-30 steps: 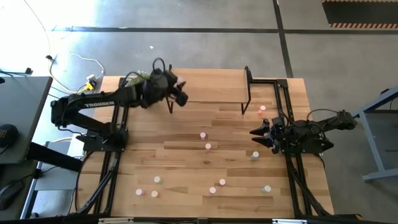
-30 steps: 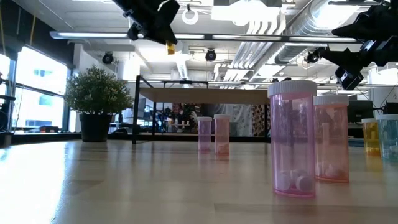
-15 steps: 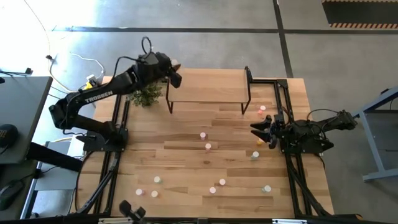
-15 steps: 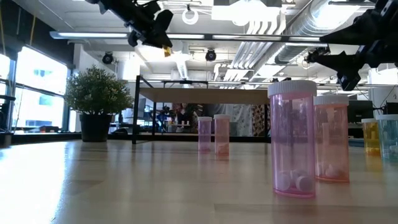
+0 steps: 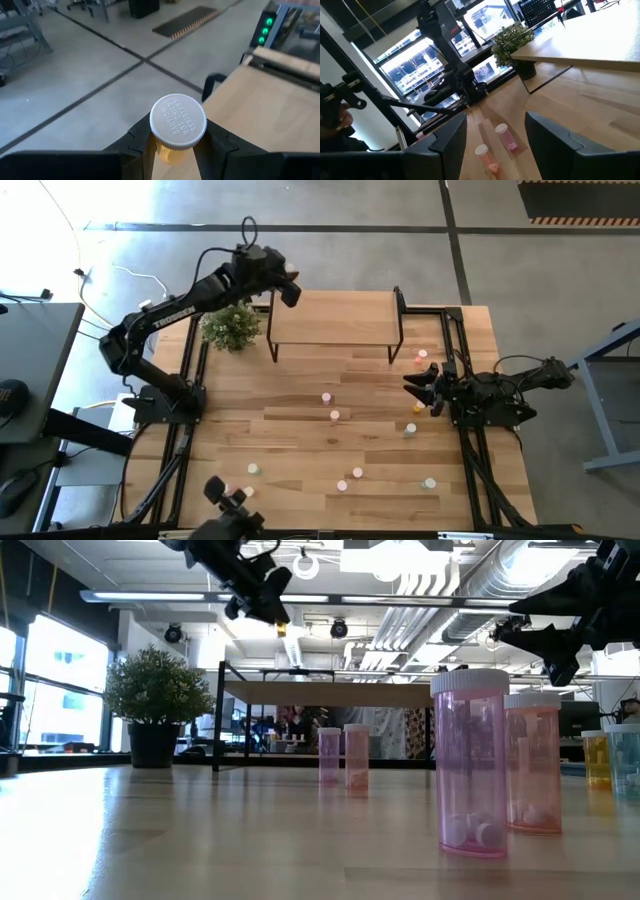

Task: Pick and place medicine bottles onto shelf by color
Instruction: Put the top left orange pill bottle on the shelf

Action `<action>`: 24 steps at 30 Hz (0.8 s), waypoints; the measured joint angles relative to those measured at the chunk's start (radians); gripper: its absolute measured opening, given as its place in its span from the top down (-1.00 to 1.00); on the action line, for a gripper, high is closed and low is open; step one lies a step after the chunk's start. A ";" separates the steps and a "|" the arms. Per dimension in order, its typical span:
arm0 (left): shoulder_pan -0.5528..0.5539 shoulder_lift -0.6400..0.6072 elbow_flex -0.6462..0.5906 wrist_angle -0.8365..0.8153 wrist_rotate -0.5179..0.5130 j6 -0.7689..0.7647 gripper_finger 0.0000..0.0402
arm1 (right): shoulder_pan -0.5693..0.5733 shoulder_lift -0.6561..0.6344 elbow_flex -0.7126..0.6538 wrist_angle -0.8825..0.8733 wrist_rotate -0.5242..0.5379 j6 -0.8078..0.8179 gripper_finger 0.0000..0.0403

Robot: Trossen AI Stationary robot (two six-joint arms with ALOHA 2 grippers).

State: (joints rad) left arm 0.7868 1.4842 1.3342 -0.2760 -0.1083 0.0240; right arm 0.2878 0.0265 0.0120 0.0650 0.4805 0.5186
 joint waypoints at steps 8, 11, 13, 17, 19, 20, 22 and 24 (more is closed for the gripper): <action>-0.003 0.065 -0.047 -0.048 0.002 -0.018 0.50 | 0.000 0.000 0.000 0.000 0.000 0.000 0.04; -0.004 0.077 -0.096 0.004 0.004 -0.046 0.50 | 0.000 0.000 0.000 0.000 0.000 0.000 0.04; -0.004 0.077 -0.132 0.050 0.000 -0.065 0.50 | 0.000 0.000 0.000 0.000 0.000 0.000 0.04; -0.004 0.077 -0.170 0.080 -0.030 -0.086 0.50 | 0.000 0.000 0.000 0.000 0.000 0.000 0.04; -0.010 0.076 -0.183 0.081 -0.062 -0.103 0.50 | 0.000 0.000 0.000 0.000 0.000 0.000 0.04; -0.015 0.076 -0.191 0.083 -0.083 -0.109 0.50 | 0.000 0.000 0.000 0.000 0.000 0.000 0.04; -0.028 0.076 -0.200 0.085 -0.123 -0.111 0.50 | 0.000 0.000 0.000 0.000 0.000 0.001 0.04; -0.042 0.076 -0.204 0.096 -0.155 -0.118 0.50 | 0.000 0.000 0.000 0.000 0.000 0.000 0.04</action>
State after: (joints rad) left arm 0.7451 1.5597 1.1299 -0.1798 -0.2632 -0.0937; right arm 0.2876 0.0265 0.0120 0.0650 0.4804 0.5190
